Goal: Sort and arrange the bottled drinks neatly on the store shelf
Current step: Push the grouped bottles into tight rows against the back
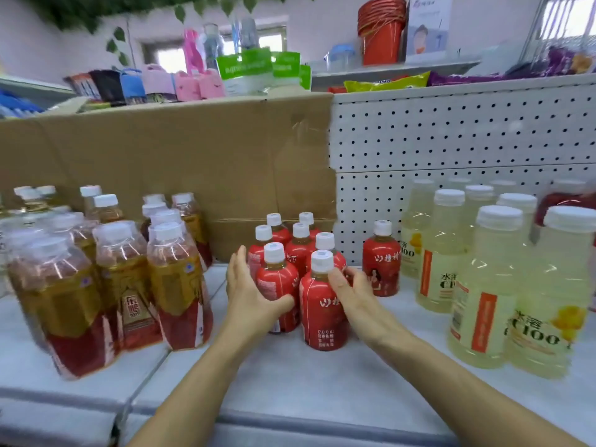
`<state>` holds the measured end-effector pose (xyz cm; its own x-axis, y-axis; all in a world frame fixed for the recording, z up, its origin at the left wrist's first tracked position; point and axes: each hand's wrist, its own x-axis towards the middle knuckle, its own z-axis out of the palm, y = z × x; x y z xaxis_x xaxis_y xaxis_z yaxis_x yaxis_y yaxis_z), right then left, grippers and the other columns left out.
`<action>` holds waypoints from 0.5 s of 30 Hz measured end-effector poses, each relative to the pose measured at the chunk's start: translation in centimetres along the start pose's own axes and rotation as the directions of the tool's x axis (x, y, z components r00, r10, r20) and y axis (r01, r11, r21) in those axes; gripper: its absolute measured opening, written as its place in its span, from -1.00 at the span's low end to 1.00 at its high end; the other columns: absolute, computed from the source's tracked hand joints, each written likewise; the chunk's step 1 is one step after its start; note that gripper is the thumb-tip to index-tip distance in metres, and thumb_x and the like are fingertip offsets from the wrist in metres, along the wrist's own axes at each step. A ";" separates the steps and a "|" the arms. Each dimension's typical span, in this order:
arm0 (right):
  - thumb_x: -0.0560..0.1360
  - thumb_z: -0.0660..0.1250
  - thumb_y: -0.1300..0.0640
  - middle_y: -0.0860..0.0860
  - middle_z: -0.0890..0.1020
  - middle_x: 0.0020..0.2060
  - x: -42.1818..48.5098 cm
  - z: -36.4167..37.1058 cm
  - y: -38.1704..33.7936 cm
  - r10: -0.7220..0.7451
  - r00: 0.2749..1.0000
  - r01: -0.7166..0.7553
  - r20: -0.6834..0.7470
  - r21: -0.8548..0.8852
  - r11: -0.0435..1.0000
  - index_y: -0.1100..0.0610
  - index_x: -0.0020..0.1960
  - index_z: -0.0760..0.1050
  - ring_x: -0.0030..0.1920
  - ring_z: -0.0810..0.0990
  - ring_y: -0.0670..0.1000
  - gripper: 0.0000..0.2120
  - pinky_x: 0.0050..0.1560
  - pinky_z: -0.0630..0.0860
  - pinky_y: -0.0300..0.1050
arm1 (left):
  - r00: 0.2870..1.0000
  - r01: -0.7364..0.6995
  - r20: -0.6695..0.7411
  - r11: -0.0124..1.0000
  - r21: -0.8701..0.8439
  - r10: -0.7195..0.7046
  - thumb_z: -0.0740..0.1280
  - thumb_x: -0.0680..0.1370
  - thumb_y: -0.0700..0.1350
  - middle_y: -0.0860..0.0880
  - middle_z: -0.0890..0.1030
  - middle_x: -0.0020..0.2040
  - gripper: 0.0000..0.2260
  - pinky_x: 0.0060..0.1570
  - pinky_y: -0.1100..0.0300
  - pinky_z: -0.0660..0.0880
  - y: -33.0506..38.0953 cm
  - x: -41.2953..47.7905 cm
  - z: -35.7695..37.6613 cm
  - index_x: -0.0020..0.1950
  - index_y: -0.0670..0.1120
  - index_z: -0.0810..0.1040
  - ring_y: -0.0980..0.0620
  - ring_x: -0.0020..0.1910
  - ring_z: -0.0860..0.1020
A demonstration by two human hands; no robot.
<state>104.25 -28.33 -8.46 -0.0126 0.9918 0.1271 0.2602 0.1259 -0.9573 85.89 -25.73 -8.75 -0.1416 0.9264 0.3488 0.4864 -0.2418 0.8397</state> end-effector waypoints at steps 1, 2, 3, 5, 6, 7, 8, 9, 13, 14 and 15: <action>0.47 0.06 -0.45 0.01 0.29 0.43 0.6 0.0 0.1 -0.021 0.996 0.018 -0.089 -0.039 0.999 -0.06 0.43 0.20 0.43 0.30 0.01 -0.32 0.49 0.21 0.12 | 0.999 0.040 0.021 0.996 -0.075 -0.038 0.61 0.33 -0.16 -0.06 0.09 0.59 0.09 0.50 -0.05 0.20 -0.3 0.6 -0.2 0.62 0.03 -0.07 -0.05 0.55 0.16; 0.49 0.05 -0.40 0.03 0.27 0.44 1.2 -0.3 0.0 -0.046 0.975 0.030 -0.219 -0.077 0.997 0.00 0.46 0.21 0.44 0.26 0.03 -0.31 0.49 0.18 0.11 | 0.995 0.084 0.063 0.985 -0.149 -0.075 0.61 0.33 -0.19 -0.07 0.16 0.57 0.10 0.45 -0.02 0.27 -0.6 1.0 -0.4 0.62 0.05 -0.08 -0.05 0.51 0.26; 0.50 0.03 -0.37 0.05 0.26 0.44 1.7 -0.7 -0.1 -0.079 0.934 0.040 -0.350 -0.117 0.992 0.04 0.48 0.21 0.45 0.22 0.04 -0.30 0.50 0.14 0.08 | 0.988 0.120 0.117 0.971 -0.205 -0.097 0.61 0.34 -0.20 -0.06 0.23 0.54 0.10 0.36 0.03 0.33 -0.7 1.2 -0.5 0.62 0.06 -0.10 -0.03 0.43 0.35; 0.54 0.02 -0.33 0.08 0.22 0.47 2.8 -1.8 -0.5 -0.100 0.841 0.038 -0.532 -0.127 0.991 0.10 0.52 0.15 0.48 0.14 0.06 -0.29 0.48 0.07 0.06 | 0.977 0.149 0.187 0.950 -0.274 -0.099 0.58 0.37 -0.25 -0.03 0.34 0.45 0.08 0.19 0.11 0.38 -0.8 1.5 -0.4 0.62 0.07 -0.11 0.03 0.27 0.44; 0.58 0.02 -0.32 0.11 0.18 0.51 3.6 -2.4 -0.7 -0.040 0.819 -0.012 -0.573 -0.087 0.996 0.12 0.55 0.10 0.51 0.10 0.09 -0.29 0.50 0.04 0.10 | 0.976 0.149 0.198 0.942 -0.300 -0.091 0.56 0.38 -0.28 -0.01 0.38 0.40 0.06 0.14 0.14 0.39 -0.9 1.7 -0.3 0.62 0.07 -0.10 0.06 0.20 0.47; 0.59 0.01 -0.32 0.12 0.15 0.54 4.7 -2.9 -0.5 0.037 0.810 -0.069 -0.585 -0.033 0.997 0.11 0.57 0.05 0.54 0.08 0.14 -0.28 0.52 0.02 0.15 | 0.975 0.147 0.204 0.935 -0.322 -0.082 0.55 0.38 -0.30 0.01 0.41 0.35 0.05 0.09 0.18 0.41 -1.0 1.7 -0.1 0.61 0.08 -0.09 0.10 0.14 0.50; 0.58 -0.01 -0.35 0.13 0.15 0.55 5.7 -3.2 -0.6 0.104 0.812 -0.119 -0.574 0.010 0.993 0.08 0.59 0.02 0.54 0.10 0.18 -0.27 0.52 0.04 0.22 | 0.975 0.143 0.209 0.930 -0.340 -0.074 0.55 0.38 -0.31 0.03 0.43 0.32 0.04 0.02 0.23 0.44 -1.2 1.8 0.0 0.61 0.09 -0.07 0.17 0.09 0.52; 0.56 -0.04 -0.39 0.14 0.18 0.54 6.8 -3.3 -0.3 0.146 0.821 -0.154 -0.552 0.032 0.988 0.04 0.59 0.02 0.52 0.15 0.21 -0.25 0.50 0.08 0.27 | 0.975 0.140 0.213 0.925 -0.355 -0.066 0.55 0.37 -0.31 0.05 0.44 0.28 0.04 -0.05 0.27 0.45 -1.3 1.8 0.1 0.60 0.10 -0.05 0.21 0.08 0.52; 0.41 -0.10 -0.55 0.10 0.45 0.38 8.6 -2.8 -0.7 0.223 0.927 -0.152 -0.303 0.242 0.958 -0.03 0.42 0.32 0.30 0.47 0.11 -0.18 0.34 0.38 0.21 | 0.972 0.142 0.228 0.914 -0.380 -0.056 0.61 0.33 -0.23 0.09 0.42 0.30 0.09 0.07 0.20 0.45 -1.9 1.8 0.2 0.59 0.18 -0.06 0.19 0.14 0.50; 0.49 -0.10 -0.50 0.04 0.45 0.37 8.1 -2.6 -1.3 0.233 0.945 -0.155 -0.230 0.315 0.936 0.20 0.42 0.30 0.29 0.47 0.07 -0.12 0.33 0.40 0.14 | 0.971 0.144 0.234 0.912 -0.385 -0.054 0.61 0.32 -0.23 0.10 0.41 0.31 0.09 0.04 0.22 0.46 -2.0 1.8 0.2 0.58 0.19 -0.05 0.20 0.14 0.50; 0.55 -0.07 -0.42 0.01 0.40 0.40 7.8 -2.5 -1.6 0.221 0.965 -0.145 -0.143 0.414 0.899 -0.08 0.48 0.15 0.35 0.42 0.05 -0.37 0.35 0.38 0.12 | 0.969 0.147 0.239 0.910 -0.389 -0.054 0.61 0.32 -0.23 0.11 0.42 0.30 0.07 -0.03 0.26 0.47 -2.1 1.8 0.2 0.57 0.20 -0.03 0.20 0.14 0.50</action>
<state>106.19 -20.87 -5.32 0.1834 0.9816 -0.0524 -0.1635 -0.0220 -0.9863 84.78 -23.49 -9.91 0.0427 0.9803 0.1931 0.0866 -0.1962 0.9767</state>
